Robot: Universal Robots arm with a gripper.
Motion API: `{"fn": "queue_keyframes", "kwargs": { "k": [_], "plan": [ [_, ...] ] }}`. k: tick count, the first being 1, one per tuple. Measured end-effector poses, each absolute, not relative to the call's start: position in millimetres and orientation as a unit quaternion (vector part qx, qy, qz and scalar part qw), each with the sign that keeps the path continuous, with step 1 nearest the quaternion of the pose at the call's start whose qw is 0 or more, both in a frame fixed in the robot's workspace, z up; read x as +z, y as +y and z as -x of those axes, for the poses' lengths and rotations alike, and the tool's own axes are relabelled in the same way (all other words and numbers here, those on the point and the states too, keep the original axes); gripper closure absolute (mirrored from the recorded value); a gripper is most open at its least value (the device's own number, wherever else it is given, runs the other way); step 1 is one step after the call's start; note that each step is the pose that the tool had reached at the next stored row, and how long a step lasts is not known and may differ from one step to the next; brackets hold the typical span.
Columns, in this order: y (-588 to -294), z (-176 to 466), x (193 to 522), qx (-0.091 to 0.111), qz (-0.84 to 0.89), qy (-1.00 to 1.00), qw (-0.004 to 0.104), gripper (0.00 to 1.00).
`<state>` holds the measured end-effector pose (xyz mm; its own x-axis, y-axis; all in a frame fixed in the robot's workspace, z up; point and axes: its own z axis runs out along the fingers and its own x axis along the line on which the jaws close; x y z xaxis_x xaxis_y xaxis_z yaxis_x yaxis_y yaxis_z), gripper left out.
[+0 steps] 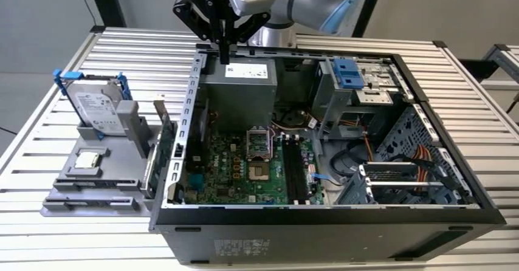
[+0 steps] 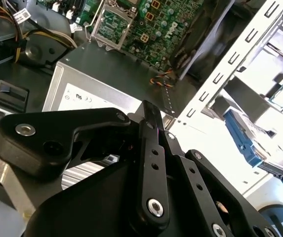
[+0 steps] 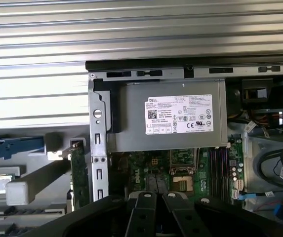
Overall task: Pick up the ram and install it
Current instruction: 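Reach for the ram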
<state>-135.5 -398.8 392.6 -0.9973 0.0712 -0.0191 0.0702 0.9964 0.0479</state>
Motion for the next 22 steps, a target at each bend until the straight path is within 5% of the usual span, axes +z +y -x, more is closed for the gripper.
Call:
{"fn": "queue_keyframes", "kwargs": {
  "k": [22],
  "plan": [
    [-398.8,150.4,392.6,0.024,-0.035,0.999,0.01,1.0]
  ]
}}
